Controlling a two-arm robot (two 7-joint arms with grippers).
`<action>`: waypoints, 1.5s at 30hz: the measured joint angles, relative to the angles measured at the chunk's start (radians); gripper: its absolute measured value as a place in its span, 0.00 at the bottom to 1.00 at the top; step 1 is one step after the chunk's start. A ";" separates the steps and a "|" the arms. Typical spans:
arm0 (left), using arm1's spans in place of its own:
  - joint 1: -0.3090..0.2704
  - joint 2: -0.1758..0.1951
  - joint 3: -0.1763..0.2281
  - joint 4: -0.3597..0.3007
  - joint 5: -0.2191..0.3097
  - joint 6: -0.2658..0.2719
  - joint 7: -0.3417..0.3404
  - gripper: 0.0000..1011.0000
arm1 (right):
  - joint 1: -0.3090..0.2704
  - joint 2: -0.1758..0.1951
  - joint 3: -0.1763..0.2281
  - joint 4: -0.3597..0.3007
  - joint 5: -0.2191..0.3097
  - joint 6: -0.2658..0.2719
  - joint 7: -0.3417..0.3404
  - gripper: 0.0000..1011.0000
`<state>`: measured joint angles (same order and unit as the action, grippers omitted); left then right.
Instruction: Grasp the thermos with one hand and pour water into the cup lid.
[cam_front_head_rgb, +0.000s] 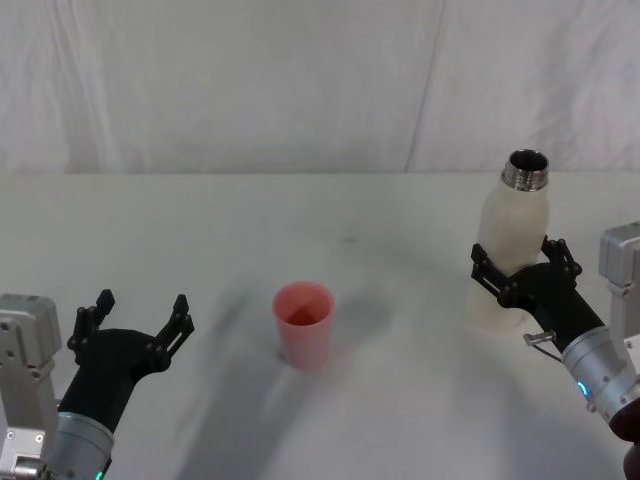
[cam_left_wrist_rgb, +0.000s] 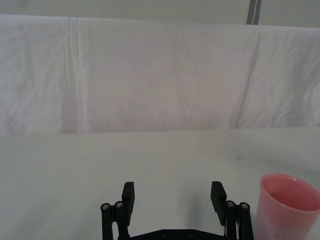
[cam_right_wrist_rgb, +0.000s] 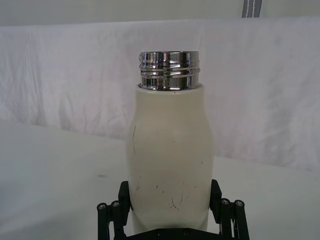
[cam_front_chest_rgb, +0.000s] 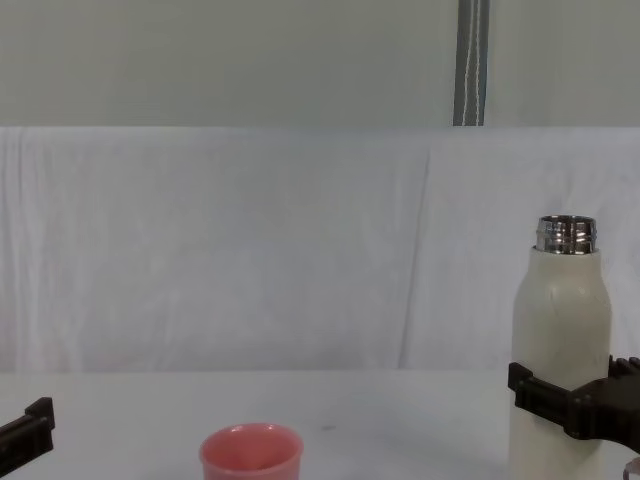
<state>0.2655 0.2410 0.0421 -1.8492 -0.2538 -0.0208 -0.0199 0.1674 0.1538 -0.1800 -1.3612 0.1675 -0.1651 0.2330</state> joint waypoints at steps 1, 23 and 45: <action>0.000 0.000 0.000 0.000 0.000 0.000 0.000 0.99 | 0.000 0.000 0.000 0.000 0.000 0.000 0.000 0.94; 0.000 0.000 0.000 0.000 0.000 0.000 0.000 0.99 | -0.003 0.000 0.001 -0.004 0.001 0.001 0.002 0.99; 0.000 0.000 0.000 0.000 0.000 0.000 0.000 0.99 | -0.046 0.011 0.009 -0.068 0.020 0.019 0.004 0.99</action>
<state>0.2655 0.2410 0.0421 -1.8492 -0.2538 -0.0208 -0.0199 0.1214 0.1649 -0.1707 -1.4295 0.1872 -0.1460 0.2368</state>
